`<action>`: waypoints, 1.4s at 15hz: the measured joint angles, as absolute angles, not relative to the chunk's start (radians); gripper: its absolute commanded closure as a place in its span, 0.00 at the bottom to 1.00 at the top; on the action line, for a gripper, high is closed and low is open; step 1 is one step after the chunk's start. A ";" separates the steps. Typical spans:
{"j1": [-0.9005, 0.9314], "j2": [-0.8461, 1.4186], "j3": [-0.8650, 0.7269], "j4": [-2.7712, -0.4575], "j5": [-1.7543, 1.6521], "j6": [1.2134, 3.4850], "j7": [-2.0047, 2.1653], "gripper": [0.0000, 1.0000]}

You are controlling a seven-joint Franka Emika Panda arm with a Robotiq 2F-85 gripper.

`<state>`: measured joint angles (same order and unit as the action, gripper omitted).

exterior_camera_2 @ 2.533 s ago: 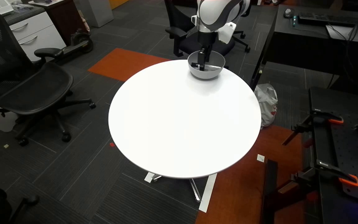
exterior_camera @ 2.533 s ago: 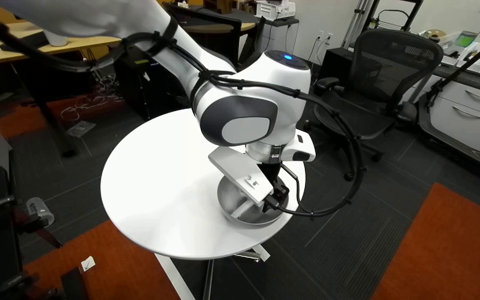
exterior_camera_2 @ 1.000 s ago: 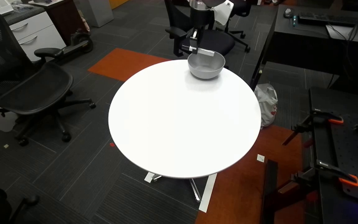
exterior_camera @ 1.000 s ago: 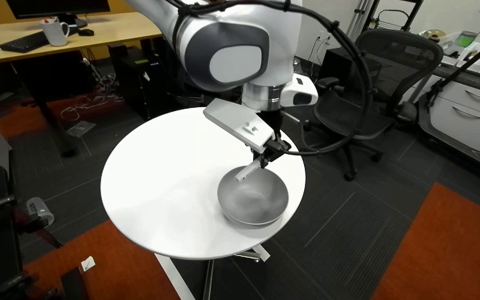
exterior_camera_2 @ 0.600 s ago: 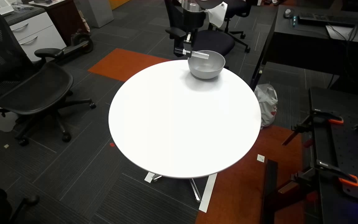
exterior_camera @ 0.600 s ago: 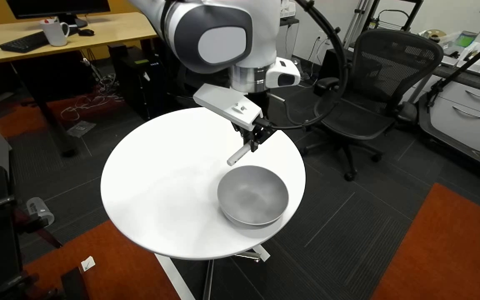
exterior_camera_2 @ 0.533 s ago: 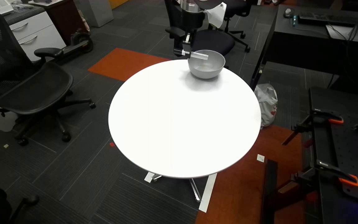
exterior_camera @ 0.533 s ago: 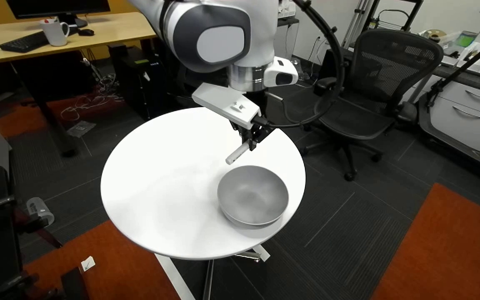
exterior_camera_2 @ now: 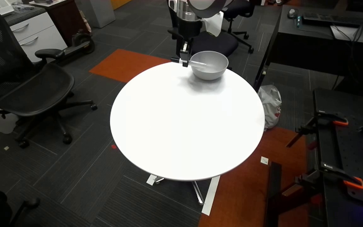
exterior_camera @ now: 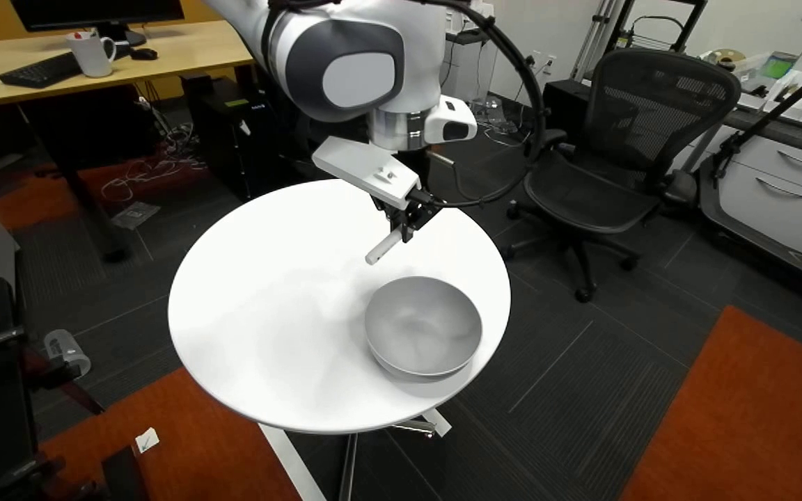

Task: Pick up the pen from the bowl and place it on the table.

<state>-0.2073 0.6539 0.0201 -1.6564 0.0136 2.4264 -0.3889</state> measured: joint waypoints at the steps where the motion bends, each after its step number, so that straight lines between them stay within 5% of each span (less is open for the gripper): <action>1: -0.208 0.662 0.024 -1.649 0.015 2.426 -0.389 0.95; 17: -0.172 0.839 0.046 -1.509 0.007 2.490 -0.388 0.95; 18: -0.170 0.843 0.045 -1.505 0.005 2.490 -0.387 0.54; 21: -0.168 0.853 0.042 -1.496 0.004 2.490 -0.387 0.40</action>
<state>-0.1683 0.8528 0.0423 -1.4956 0.0042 2.4902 -0.3870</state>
